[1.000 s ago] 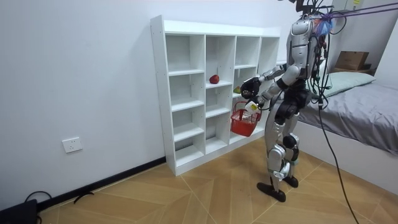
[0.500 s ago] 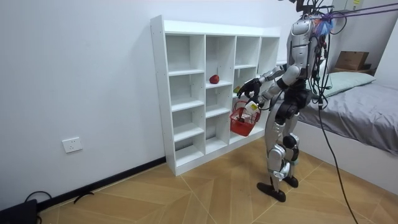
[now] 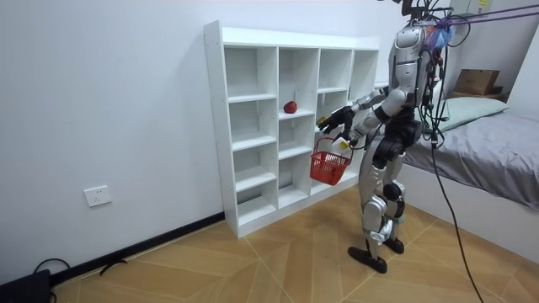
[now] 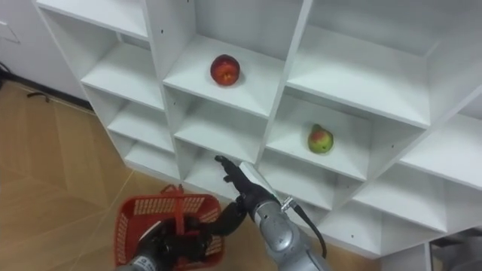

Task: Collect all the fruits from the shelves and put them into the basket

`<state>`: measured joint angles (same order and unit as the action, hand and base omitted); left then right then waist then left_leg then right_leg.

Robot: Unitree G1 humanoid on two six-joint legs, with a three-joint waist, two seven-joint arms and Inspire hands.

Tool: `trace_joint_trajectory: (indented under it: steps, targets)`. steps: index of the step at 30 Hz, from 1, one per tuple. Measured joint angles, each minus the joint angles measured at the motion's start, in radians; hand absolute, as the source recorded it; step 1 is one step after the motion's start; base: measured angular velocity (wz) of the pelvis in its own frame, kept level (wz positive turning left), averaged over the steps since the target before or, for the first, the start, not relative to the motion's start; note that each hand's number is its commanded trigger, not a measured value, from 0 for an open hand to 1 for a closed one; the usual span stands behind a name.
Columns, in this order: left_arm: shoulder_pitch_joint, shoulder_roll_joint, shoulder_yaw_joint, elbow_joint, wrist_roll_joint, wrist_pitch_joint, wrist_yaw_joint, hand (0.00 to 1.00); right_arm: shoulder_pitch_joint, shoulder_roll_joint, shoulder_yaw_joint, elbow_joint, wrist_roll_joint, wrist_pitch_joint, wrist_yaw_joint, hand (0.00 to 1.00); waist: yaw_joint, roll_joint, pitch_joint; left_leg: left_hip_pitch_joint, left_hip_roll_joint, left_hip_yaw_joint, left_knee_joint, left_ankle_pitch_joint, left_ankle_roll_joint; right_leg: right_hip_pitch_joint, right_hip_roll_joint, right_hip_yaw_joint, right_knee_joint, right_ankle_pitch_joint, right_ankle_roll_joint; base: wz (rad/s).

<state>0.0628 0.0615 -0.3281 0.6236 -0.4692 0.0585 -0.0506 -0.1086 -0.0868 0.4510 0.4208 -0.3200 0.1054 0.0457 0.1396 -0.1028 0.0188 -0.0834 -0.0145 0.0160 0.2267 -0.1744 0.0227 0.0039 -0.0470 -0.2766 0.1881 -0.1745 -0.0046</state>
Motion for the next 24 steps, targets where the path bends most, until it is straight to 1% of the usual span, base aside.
trace_joint_trajectory:
  steps: [4,6,9,10,12,13,14,15,17,18,19,21,22,24]
  targets:
    - [-0.002,-0.001,0.000,0.005,0.002,0.000,0.000,1.00,-0.001,0.000,0.000,-0.011,0.000,0.002,-0.001,0.00,0.001,0.000,0.0000,0.000,0.001,0.000,0.001,0.000,0.000,0.002,0.000,0.000,0.000,0.000,0.000,0.00]
    - [-0.015,-0.004,0.004,0.038,0.002,0.000,-0.001,1.00,-0.012,0.002,-0.003,-0.047,-0.001,0.005,-0.002,0.00,0.003,0.002,0.0012,0.002,0.001,0.001,0.003,0.000,0.000,0.003,0.000,0.000,0.000,0.000,0.000,0.00]
    - [-0.014,-0.005,0.010,0.048,0.002,0.000,-0.001,1.00,-0.036,0.002,-0.009,-0.081,-0.001,0.005,-0.012,0.00,0.004,0.003,0.0025,0.006,0.001,0.001,0.002,0.000,0.000,0.008,0.000,-0.001,0.000,0.000,0.000,0.00]
    - [-0.013,-0.005,0.012,0.048,0.002,0.000,-0.001,1.00,-0.039,0.002,-0.022,-0.120,-0.001,0.005,-0.016,0.00,0.007,0.004,0.0028,0.008,0.001,0.001,-0.002,0.000,0.000,0.009,0.000,-0.001,0.000,0.000,0.000,0.03]
    - [-0.013,0.000,0.013,0.048,0.004,-0.001,-0.001,1.00,-0.054,0.000,-0.036,-0.157,-0.001,-0.006,-0.032,0.00,0.008,0.004,0.0029,0.009,0.001,-0.004,-0.004,0.000,0.000,0.012,0.000,-0.006,0.000,0.000,0.000,0.05]
    - [-0.013,0.007,0.013,0.048,0.006,-0.001,-0.001,1.00,-0.070,-0.004,-0.043,-0.169,-0.001,-0.012,-0.045,0.00,0.007,0.004,0.0028,0.011,0.000,-0.008,-0.004,0.000,0.000,0.016,0.000,-0.010,0.000,0.000,0.000,0.09]
    - [-0.011,0.018,0.013,0.048,0.007,-0.001,-0.002,1.00,-0.090,-0.017,-0.044,-0.177,-0.001,-0.014,-0.060,0.00,0.006,0.003,0.0024,0.011,-0.001,-0.015,-0.004,0.000,0.000,0.017,0.000,-0.012,0.000,0.000,0.000,0.07]
    - [-0.009,0.022,0.013,0.048,0.008,-0.002,-0.003,1.00,-0.096,-0.026,-0.044,-0.186,-0.001,-0.014,-0.064,0.00,0.008,0.001,0.0027,0.010,-0.001,-0.018,-0.004,0.000,-0.001,0.017,0.000,-0.011,0.000,0.000,0.000,0.05]
    - [0.007,0.045,0.016,0.055,0.014,-0.004,-0.006,1.00,-0.131,-0.047,-0.044,-0.210,0.001,-0.016,-0.072,0.00,0.008,-0.009,0.0041,0.022,-0.001,-0.019,-0.007,0.001,-0.002,0.021,0.001,-0.011,0.000,0.000,0.000,0.00]
    - [0.013,0.050,0.020,0.057,0.022,-0.004,-0.008,1.00,-0.140,-0.048,-0.044,-0.210,0.000,-0.016,-0.075,0.00,0.009,-0.013,0.0051,0.027,0.000,-0.019,-0.008,0.002,-0.003,0.024,0.002,-0.011,-0.001,0.000,0.000,0.00]
    - [0.026,0.052,0.035,0.059,0.046,-0.004,-0.011,1.00,-0.151,-0.048,-0.052,-0.219,-0.003,-0.016,-0.077,0.00,0.010,-0.021,0.0030,0.033,0.000,-0.018,-0.011,0.003,-0.003,0.027,0.002,-0.011,-0.001,0.000,0.000,0.00]
    - [0.047,0.054,0.052,0.059,0.050,-0.004,-0.024,1.00,-0.153,-0.053,-0.065,-0.254,-0.006,-0.017,-0.091,0.00,0.020,-0.032,0.0014,0.041,0.001,-0.020,-0.017,0.003,-0.004,0.032,0.003,-0.011,-0.002,0.000,0.000,0.00]
    - [0.058,0.058,0.058,0.059,0.050,-0.004,-0.033,1.00,-0.155,-0.058,-0.072,-0.273,-0.006,-0.017,-0.100,0.00,0.026,-0.040,-0.0007,0.042,0.001,-0.021,-0.021,0.003,-0.004,0.033,0.003,-0.012,-0.002,0.000,0.000,0.00]
    - [0.067,0.065,0.059,0.059,0.050,-0.003,-0.047,1.00,-0.171,-0.065,-0.083,-0.284,-0.008,-0.017,-0.111,0.00,0.033,-0.053,0.0017,0.041,0.000,-0.021,-0.021,0.003,-0.004,0.032,0.002,-0.017,-0.002,0.000,0.000,0.05]
